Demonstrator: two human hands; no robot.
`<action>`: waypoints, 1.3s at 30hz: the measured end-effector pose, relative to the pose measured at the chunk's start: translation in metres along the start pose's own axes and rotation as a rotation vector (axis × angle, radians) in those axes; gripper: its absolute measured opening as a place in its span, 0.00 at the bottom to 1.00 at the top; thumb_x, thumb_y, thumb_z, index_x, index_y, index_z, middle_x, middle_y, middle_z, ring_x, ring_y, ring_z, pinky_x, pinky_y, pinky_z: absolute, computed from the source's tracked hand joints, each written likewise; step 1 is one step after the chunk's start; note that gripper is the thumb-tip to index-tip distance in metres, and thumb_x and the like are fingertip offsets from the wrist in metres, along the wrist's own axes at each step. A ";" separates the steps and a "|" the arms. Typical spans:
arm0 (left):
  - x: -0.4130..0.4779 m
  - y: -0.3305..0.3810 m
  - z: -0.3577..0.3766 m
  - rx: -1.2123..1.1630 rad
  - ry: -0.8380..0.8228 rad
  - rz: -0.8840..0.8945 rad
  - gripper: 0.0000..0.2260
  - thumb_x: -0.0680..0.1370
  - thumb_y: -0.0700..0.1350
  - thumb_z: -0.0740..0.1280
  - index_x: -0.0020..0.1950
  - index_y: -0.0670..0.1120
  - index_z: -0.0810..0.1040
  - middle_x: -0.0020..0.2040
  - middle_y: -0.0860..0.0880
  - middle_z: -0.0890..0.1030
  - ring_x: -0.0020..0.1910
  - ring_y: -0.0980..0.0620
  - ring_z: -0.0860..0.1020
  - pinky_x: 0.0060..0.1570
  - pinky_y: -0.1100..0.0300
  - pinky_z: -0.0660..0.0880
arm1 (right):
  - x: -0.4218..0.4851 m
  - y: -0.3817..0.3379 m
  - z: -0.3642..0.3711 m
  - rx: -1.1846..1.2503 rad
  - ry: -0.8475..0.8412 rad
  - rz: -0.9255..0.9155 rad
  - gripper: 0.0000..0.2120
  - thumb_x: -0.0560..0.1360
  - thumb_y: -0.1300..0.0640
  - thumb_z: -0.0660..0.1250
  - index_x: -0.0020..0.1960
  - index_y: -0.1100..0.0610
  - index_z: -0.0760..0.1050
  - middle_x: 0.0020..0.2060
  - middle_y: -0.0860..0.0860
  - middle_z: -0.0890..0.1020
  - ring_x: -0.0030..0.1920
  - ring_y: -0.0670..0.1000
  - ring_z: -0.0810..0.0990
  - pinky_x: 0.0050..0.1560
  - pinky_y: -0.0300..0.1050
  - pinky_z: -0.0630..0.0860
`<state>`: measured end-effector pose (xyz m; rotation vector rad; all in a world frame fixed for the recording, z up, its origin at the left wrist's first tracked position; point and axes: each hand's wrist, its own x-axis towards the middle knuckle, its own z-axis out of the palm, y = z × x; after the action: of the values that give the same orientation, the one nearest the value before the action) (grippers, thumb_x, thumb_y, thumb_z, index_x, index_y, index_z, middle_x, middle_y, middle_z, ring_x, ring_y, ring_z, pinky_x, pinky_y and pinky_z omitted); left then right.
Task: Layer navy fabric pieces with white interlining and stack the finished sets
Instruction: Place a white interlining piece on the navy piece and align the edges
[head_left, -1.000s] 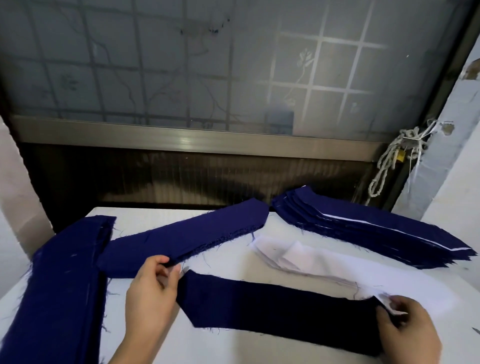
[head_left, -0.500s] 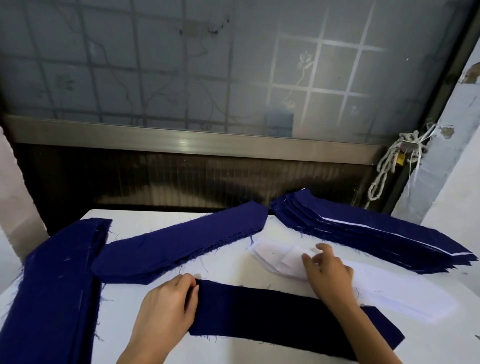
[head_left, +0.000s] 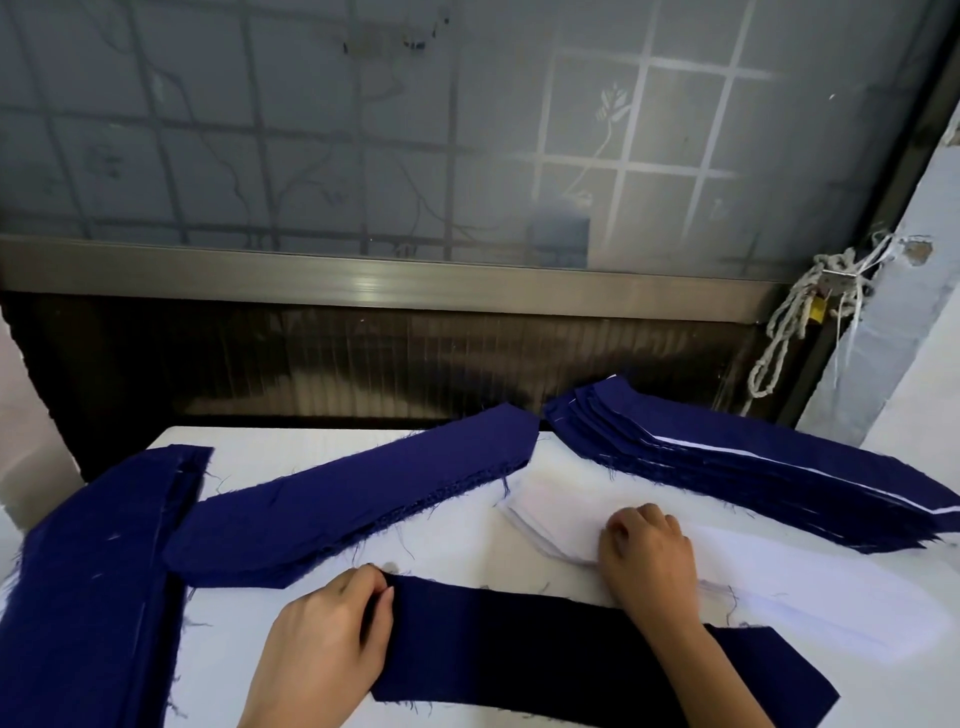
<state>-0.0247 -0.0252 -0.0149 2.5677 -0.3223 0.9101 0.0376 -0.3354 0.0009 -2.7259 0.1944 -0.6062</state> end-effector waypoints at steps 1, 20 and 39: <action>0.000 0.000 0.000 0.000 -0.007 -0.005 0.12 0.75 0.53 0.58 0.38 0.50 0.77 0.30 0.59 0.75 0.21 0.56 0.70 0.20 0.64 0.66 | 0.004 0.000 -0.001 -0.063 -0.038 -0.002 0.06 0.76 0.57 0.62 0.50 0.55 0.78 0.46 0.49 0.77 0.46 0.50 0.73 0.49 0.45 0.72; 0.000 0.005 -0.006 -0.003 -0.166 -0.105 0.13 0.70 0.42 0.77 0.37 0.52 0.74 0.29 0.60 0.72 0.23 0.56 0.70 0.23 0.68 0.63 | 0.010 0.013 -0.002 0.519 0.042 0.339 0.07 0.76 0.63 0.59 0.45 0.54 0.74 0.44 0.51 0.78 0.42 0.51 0.75 0.43 0.47 0.72; 0.000 0.004 -0.019 -0.239 -0.247 0.098 0.22 0.83 0.62 0.45 0.66 0.58 0.73 0.57 0.67 0.73 0.55 0.60 0.72 0.54 0.63 0.66 | -0.105 -0.116 0.000 0.661 -0.015 -0.540 0.04 0.74 0.61 0.63 0.42 0.53 0.70 0.46 0.45 0.73 0.38 0.45 0.74 0.39 0.43 0.74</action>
<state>-0.0364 -0.0206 0.0001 2.4572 -0.5943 0.5464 -0.0501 -0.2058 0.0011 -2.1142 -0.6517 -0.6395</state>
